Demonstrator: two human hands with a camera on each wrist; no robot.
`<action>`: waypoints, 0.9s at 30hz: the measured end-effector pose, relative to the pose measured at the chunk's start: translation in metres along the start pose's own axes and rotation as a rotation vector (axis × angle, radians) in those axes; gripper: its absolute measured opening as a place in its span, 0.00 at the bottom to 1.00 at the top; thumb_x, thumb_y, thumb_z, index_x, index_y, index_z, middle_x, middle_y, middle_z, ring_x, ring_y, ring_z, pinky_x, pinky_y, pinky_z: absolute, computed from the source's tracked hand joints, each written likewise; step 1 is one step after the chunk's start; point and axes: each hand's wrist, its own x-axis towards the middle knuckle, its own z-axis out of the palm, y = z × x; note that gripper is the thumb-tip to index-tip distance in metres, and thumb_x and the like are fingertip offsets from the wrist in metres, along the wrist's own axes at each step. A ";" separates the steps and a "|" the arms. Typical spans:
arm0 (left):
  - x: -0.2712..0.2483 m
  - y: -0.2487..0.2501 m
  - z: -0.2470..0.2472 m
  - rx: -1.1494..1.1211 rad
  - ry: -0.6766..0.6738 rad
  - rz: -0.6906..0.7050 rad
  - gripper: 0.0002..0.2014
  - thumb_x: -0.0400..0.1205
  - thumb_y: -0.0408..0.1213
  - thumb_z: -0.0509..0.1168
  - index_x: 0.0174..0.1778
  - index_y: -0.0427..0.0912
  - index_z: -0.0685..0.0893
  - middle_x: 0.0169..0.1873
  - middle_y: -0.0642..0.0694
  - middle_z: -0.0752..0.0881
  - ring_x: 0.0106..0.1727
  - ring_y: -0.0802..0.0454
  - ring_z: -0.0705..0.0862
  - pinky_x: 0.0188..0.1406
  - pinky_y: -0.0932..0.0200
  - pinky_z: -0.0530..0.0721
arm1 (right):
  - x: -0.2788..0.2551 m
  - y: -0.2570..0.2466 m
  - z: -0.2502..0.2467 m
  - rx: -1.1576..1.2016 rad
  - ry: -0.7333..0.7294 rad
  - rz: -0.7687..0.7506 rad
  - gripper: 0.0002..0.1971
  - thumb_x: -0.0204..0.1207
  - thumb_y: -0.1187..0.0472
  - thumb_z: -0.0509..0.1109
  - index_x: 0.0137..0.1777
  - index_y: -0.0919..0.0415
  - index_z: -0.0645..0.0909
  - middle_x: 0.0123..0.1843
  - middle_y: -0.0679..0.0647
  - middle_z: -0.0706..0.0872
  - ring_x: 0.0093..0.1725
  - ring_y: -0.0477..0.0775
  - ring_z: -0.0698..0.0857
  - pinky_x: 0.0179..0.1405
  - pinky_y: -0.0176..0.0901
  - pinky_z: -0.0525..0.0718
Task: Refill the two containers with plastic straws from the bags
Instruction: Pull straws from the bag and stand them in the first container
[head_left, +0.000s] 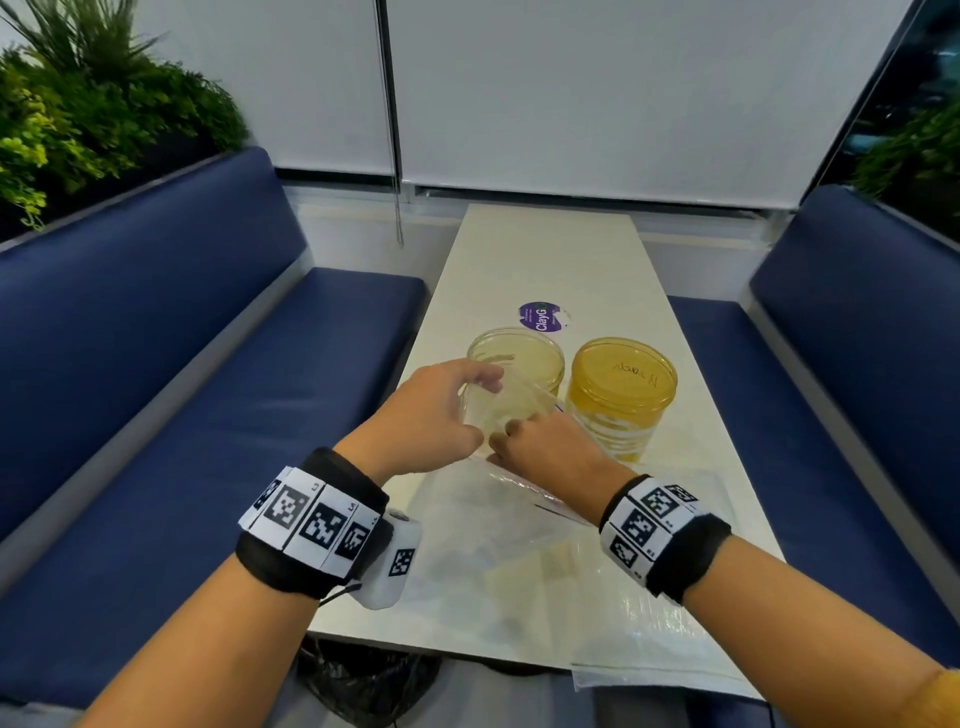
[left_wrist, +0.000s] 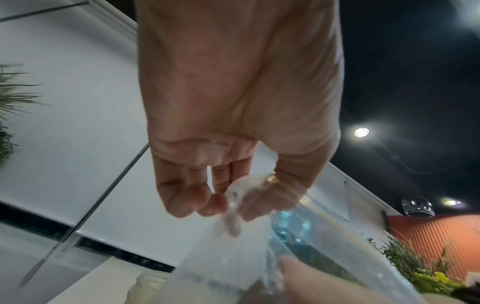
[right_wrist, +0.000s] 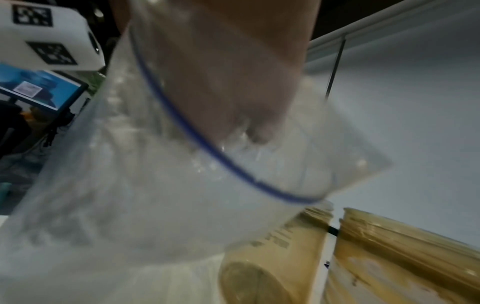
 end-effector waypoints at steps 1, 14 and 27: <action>0.000 0.000 0.002 0.001 0.005 0.012 0.33 0.73 0.26 0.71 0.74 0.52 0.79 0.67 0.60 0.83 0.45 0.53 0.82 0.42 0.76 0.76 | -0.001 0.002 0.000 0.009 0.024 0.018 0.19 0.89 0.47 0.59 0.60 0.61 0.85 0.47 0.58 0.91 0.44 0.64 0.91 0.36 0.47 0.76; 0.005 -0.015 0.053 -0.221 0.234 0.025 0.44 0.58 0.52 0.88 0.69 0.53 0.77 0.63 0.57 0.79 0.66 0.62 0.78 0.63 0.67 0.77 | -0.019 0.037 -0.096 0.396 0.207 0.215 0.22 0.84 0.41 0.65 0.53 0.59 0.90 0.40 0.55 0.82 0.45 0.59 0.85 0.45 0.52 0.86; 0.032 -0.023 0.065 -0.179 0.410 0.042 0.12 0.86 0.48 0.66 0.63 0.51 0.81 0.50 0.53 0.86 0.51 0.54 0.87 0.44 0.61 0.84 | -0.003 0.012 -0.057 1.275 0.751 0.410 0.28 0.61 0.32 0.81 0.51 0.53 0.84 0.44 0.48 0.89 0.40 0.45 0.88 0.42 0.44 0.89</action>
